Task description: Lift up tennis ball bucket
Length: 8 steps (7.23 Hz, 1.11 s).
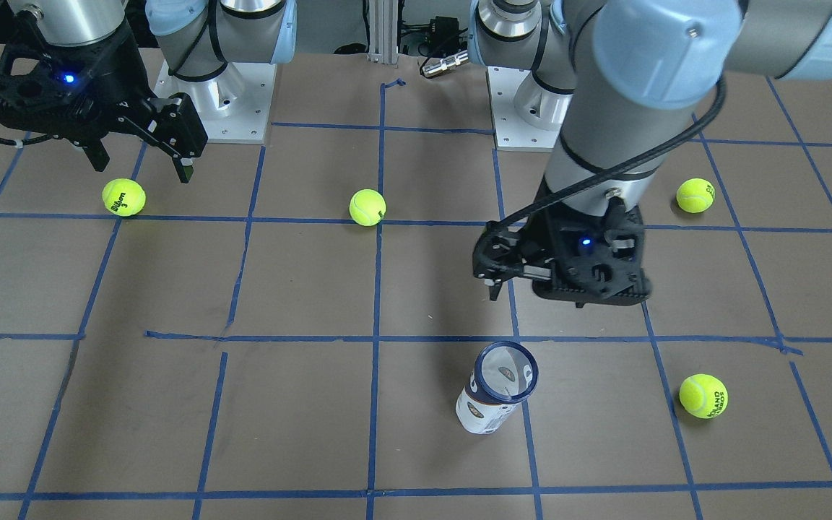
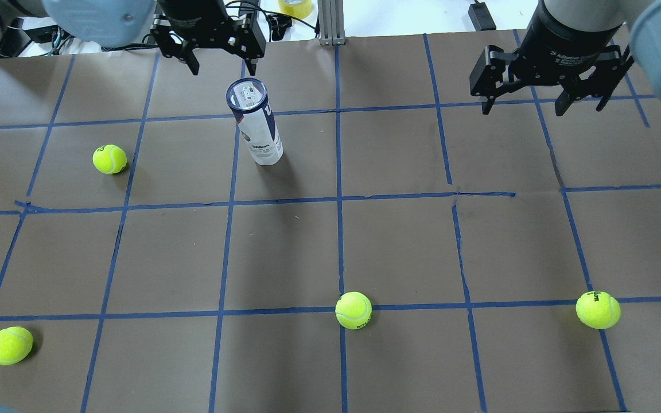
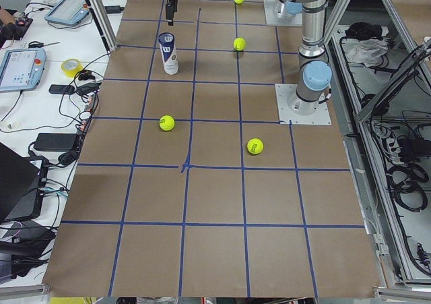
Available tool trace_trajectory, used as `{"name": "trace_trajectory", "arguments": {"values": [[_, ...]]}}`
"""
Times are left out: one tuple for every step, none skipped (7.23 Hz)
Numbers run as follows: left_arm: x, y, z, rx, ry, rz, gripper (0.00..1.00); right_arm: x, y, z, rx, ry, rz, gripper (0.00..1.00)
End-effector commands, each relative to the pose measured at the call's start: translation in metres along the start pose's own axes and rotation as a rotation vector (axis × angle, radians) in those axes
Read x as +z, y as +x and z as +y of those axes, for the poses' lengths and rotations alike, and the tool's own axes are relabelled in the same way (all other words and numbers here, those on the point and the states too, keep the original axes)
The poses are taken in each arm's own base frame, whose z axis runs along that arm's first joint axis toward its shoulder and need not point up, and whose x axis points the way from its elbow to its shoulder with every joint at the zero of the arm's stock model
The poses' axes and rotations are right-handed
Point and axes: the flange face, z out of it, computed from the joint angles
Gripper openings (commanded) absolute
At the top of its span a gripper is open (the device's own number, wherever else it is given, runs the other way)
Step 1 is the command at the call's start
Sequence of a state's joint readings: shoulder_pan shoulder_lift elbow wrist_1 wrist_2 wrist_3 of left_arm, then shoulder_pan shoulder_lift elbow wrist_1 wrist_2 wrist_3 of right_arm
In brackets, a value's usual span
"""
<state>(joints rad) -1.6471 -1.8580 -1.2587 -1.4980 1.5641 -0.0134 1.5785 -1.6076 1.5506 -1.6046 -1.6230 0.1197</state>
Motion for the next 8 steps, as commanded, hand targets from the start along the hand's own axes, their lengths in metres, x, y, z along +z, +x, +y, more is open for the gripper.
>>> {"name": "trace_trajectory", "arguments": {"values": [[-0.014, -0.063, 0.020, 0.027, -0.051, 0.005, 1.00, 0.001, 0.000, 0.000, 0.000, -0.002, 0.000, 1.00], [-0.003, -0.076, 0.038, 0.008, -0.080, 0.010, 1.00, 0.001, 0.000, 0.000, 0.000, 0.000, 0.000, 1.00], [-0.010, -0.079, 0.055, -0.001, -0.074, 0.009, 1.00, 0.001, 0.000, 0.000, 0.000, -0.002, 0.002, 1.00], [-0.013, -0.085, 0.067, -0.012, -0.082, -0.006, 1.00, 0.001, 0.000, 0.000, 0.000, -0.002, 0.002, 1.00], [-0.005, -0.091, 0.079, -0.032, -0.110, 0.011, 1.00, 0.001, 0.000, 0.000, 0.000, -0.002, 0.002, 1.00], [-0.002, -0.095, 0.086, -0.040, -0.105, 0.013, 1.00, 0.001, 0.000, 0.000, 0.000, -0.002, 0.000, 1.00], [-0.004, -0.091, 0.091, -0.034, -0.101, 0.011, 1.00, 0.001, 0.000, 0.000, 0.000, -0.002, 0.000, 1.00], [-0.006, -0.095, 0.094, -0.043, -0.097, 0.013, 1.00, 0.001, 0.000, 0.000, 0.000, -0.002, -0.001, 1.00]]}}
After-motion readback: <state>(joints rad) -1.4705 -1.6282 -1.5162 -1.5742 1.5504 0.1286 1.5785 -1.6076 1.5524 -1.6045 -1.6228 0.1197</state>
